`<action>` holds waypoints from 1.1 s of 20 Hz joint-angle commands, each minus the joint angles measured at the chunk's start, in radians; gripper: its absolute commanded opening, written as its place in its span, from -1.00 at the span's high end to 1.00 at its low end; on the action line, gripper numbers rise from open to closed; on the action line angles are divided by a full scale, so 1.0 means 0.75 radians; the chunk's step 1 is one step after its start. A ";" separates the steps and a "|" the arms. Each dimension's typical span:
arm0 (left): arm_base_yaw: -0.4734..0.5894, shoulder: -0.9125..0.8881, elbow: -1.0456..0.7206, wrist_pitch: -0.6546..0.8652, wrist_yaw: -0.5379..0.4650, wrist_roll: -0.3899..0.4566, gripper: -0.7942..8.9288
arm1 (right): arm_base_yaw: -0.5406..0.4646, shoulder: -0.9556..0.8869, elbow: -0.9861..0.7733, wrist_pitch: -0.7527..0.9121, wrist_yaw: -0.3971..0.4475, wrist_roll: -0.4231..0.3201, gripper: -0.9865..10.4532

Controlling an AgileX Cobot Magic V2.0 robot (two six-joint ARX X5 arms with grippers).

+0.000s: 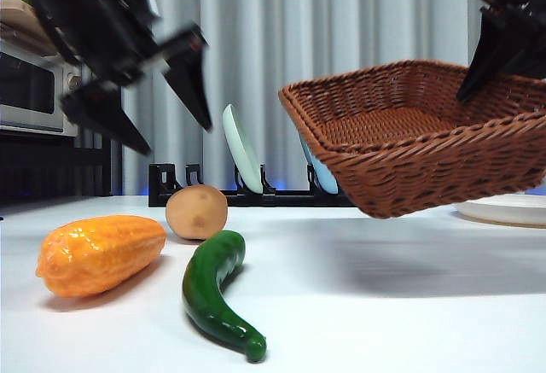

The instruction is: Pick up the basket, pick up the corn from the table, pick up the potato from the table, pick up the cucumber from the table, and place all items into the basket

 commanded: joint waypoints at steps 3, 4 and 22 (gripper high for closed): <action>-0.068 0.187 0.062 0.028 -0.143 -0.009 -0.14 | -0.001 -0.038 0.012 0.013 -0.014 0.038 0.84; -0.070 0.215 0.062 0.050 -0.146 -0.010 -0.14 | -0.001 -0.039 0.012 0.013 -0.014 0.039 0.84; -0.103 -0.192 0.062 0.024 -0.133 0.031 0.85 | 0.018 -0.005 0.012 0.081 -0.013 0.140 0.85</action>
